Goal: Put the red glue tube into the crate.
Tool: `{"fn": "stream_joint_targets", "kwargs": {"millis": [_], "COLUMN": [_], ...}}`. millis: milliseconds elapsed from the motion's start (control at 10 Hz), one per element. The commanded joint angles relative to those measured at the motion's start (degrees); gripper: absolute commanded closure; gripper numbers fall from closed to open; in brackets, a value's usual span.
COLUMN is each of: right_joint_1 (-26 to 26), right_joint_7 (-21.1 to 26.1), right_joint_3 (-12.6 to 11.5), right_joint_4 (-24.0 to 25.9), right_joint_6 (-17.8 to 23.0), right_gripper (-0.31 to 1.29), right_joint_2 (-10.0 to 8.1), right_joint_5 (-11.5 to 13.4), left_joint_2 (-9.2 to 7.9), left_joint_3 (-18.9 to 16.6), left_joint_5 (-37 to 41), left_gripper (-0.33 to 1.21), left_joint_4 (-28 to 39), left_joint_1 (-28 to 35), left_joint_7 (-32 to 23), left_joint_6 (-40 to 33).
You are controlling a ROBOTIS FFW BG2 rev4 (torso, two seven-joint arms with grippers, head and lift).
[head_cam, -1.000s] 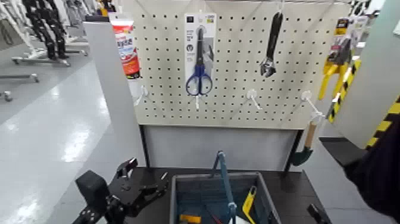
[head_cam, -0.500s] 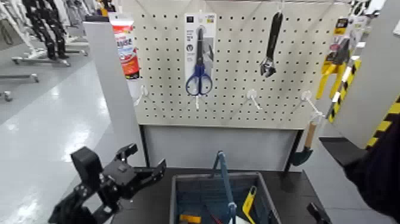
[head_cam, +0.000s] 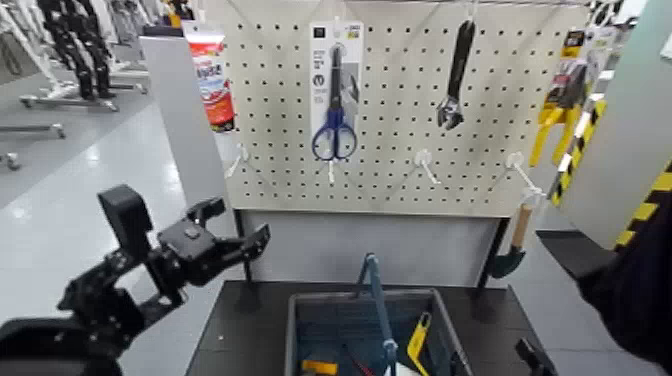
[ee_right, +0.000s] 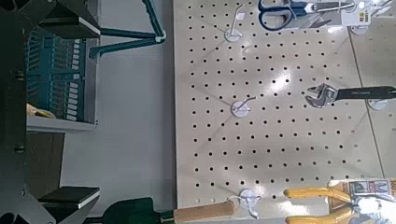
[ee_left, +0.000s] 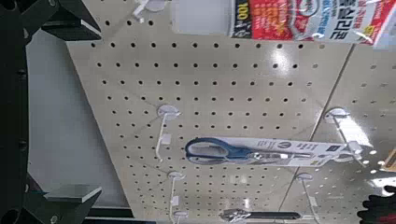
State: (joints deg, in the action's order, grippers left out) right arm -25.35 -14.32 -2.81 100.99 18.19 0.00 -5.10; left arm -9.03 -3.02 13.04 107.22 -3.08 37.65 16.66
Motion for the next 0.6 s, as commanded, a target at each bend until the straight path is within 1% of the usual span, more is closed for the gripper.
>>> {"fn": "stream_joint_targets", "kwargs": {"millis": [100, 400, 600], "right_joint_1": [0.1, 0.7, 1.0], "right_joint_7": [0.2, 0.2, 0.2], "right_joint_3": [0.0, 0.4, 0.6], "right_joint_4": [-0.1, -0.4, -0.5], "right_joint_6": [0.2, 0.3, 0.3], "right_gripper": [0.12, 0.12, 0.12], "right_joint_2": [1.49, 1.49, 1.49], "right_joint_5": [0.0, 0.0, 0.0], "left_joint_2": [-0.73, -2.40, -3.54], "left_joint_3": [-2.0, -3.7, -4.0], "left_joint_5": [1.4, 3.8, 5.2], "left_gripper": [0.15, 0.15, 0.15], "left_joint_4": [1.0, 0.4, 0.1], "left_joint_1": [-3.0, -7.1, -10.5], "left_joint_7": [0.7, 2.1, 3.3], "left_joint_6": [4.1, 7.5, 9.2]}}
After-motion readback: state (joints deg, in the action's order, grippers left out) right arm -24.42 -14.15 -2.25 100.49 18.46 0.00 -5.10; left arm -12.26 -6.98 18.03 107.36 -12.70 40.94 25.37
